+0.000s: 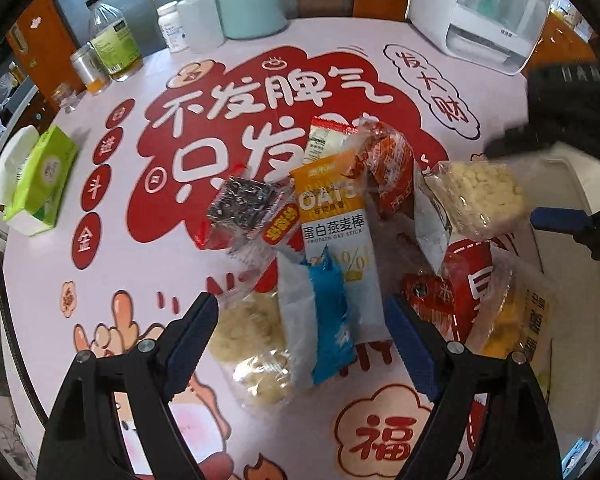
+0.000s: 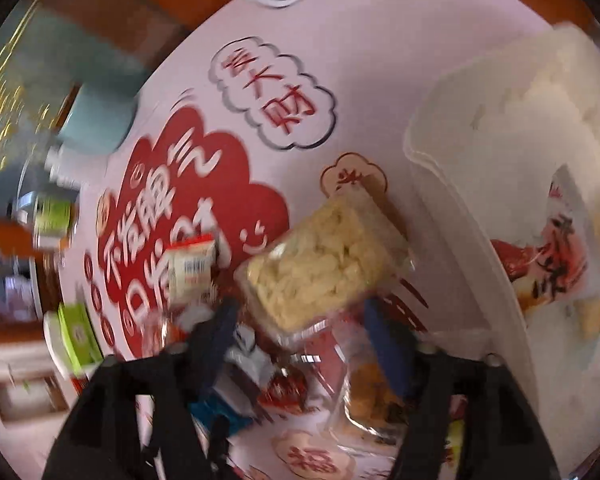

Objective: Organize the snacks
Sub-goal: 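Grasp the blue-and-white packet with the left tool while the right tool grasps the clear cracker bag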

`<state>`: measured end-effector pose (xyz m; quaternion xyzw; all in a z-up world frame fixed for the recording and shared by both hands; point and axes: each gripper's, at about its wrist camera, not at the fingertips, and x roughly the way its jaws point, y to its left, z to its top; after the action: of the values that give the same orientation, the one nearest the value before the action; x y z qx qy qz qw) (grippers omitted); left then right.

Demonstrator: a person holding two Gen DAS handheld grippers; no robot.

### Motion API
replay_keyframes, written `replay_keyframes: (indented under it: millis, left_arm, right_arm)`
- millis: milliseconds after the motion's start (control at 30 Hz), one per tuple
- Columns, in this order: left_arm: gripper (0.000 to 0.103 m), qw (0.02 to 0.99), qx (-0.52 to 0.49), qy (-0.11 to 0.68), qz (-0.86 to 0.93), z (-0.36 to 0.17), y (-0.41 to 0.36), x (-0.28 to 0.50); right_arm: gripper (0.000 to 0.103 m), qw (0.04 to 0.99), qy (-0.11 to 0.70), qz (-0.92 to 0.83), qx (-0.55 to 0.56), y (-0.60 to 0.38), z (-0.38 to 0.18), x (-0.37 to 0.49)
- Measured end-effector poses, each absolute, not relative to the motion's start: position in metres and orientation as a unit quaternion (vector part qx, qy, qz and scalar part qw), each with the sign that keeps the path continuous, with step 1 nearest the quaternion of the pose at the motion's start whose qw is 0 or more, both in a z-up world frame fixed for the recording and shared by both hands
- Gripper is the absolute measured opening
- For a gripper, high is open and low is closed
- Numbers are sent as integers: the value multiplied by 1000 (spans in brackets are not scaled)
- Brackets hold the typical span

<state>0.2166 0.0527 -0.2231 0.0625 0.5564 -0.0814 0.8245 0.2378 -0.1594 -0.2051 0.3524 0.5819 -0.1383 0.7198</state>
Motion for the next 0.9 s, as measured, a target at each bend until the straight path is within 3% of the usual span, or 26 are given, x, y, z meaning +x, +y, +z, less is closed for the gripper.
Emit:
replay_keyframes:
  millis: [67,233,333,367,433,467,567,900]
  left_arm:
    - [80,822,61,560,-82,-227,51,219]
    - [66,821,57,563,-81,-234,53,225]
    - [48,823,66,558,-78,-234,53,226]
    - [38,823,65,558,-82,-234,54,226]
    - [33,824,65,557,-84,-234,55,225]
    - [32,824,66,556,-83,-234,55,225]
    - [30,827,56,553,-84,-228,60,221]
    - [28,859,25,494,-132,-144,94,174]
  right_arm:
    - [87,718,580,-160,349,-162,-209,244]
    - [88,713,597,-195,312,-158,-222,263]
    - [88,706,613,-204,291,-154,-231,270]
    - [85,701,618,-206,290,-154,-235,269]
    - [70,702,624,-205,277,-152,-239,268]
    - [58,705,626,-197,270,-151,-240,267]
    - [45,720,620,-170,261,-149,-231,259]
    - [41,799,567,-70,187,-127,-153,196]
